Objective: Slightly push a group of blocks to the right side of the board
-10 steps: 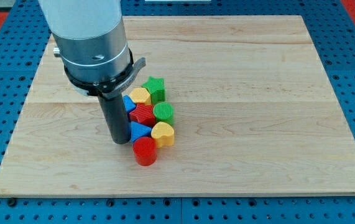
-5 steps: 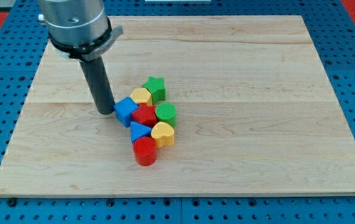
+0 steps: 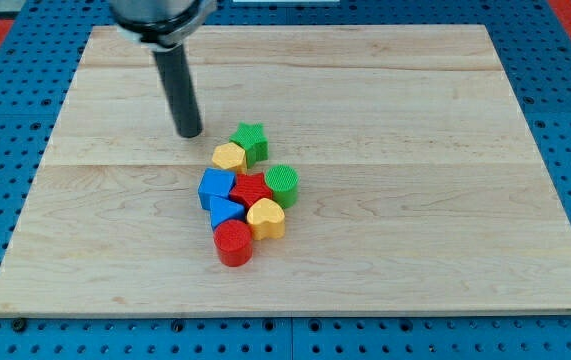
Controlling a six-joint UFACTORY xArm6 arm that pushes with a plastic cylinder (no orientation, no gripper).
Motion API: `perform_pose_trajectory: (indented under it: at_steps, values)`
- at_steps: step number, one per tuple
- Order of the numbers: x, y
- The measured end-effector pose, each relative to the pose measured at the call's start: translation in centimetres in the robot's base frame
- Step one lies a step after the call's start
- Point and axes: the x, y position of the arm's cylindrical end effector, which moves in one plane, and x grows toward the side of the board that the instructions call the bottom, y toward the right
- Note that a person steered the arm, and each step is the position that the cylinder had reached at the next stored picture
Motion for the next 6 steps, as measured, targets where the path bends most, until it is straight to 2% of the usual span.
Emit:
perform_pose_trajectory:
  at_steps: [2,4,6]
  values:
    - [0.0,6.0]
    - [4.9,5.8]
    - [4.5,7.0]
